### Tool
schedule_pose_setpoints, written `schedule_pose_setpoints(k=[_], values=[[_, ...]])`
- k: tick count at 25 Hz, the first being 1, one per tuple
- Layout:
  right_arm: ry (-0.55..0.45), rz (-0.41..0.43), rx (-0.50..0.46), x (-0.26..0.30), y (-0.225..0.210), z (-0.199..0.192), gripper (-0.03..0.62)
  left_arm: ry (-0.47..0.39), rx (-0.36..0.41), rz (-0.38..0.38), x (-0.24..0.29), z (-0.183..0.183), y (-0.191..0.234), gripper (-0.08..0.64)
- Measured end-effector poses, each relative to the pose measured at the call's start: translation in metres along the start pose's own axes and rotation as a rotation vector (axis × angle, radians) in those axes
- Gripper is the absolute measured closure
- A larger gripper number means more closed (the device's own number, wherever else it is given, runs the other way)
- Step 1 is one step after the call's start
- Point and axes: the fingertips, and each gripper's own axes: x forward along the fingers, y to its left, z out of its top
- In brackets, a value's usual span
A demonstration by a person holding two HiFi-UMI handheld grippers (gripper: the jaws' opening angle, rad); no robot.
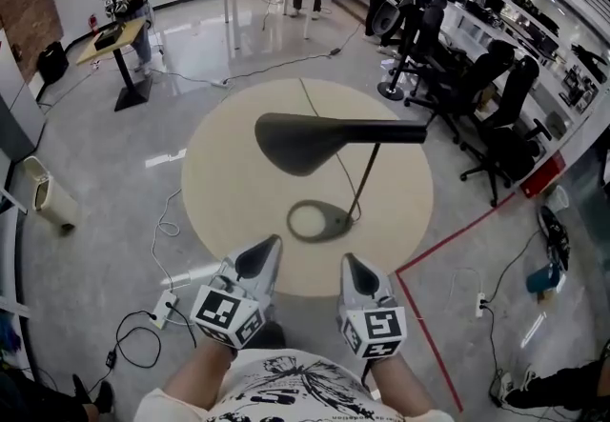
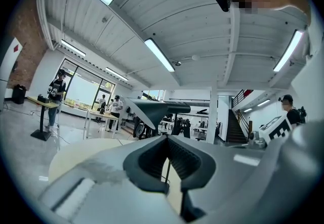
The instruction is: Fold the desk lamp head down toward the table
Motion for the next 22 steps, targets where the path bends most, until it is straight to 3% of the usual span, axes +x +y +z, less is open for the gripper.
schedule_pose_setpoints(k=[7, 14, 18, 22], values=[[-0.020, -0.054, -0.021, 0.045, -0.015, 0.038, 0.583, -0.088, 0.067, -0.028, 0.036, 0.055, 0.036, 0.554], [-0.012, -0.082, -0.045, 0.077, -0.016, 0.046, 0.583, -0.183, 0.162, -0.011, 0.061, 0.105, 0.069, 0.554], [-0.004, -0.078, -0.060, 0.087, -0.009, 0.042, 0.583, -0.198, 0.204, -0.029, 0.074, 0.128, 0.078, 0.554], [0.000, -0.062, -0.082, 0.091, -0.002, 0.037, 0.583, -0.183, 0.215, -0.039, 0.086, 0.129, 0.086, 0.554]])
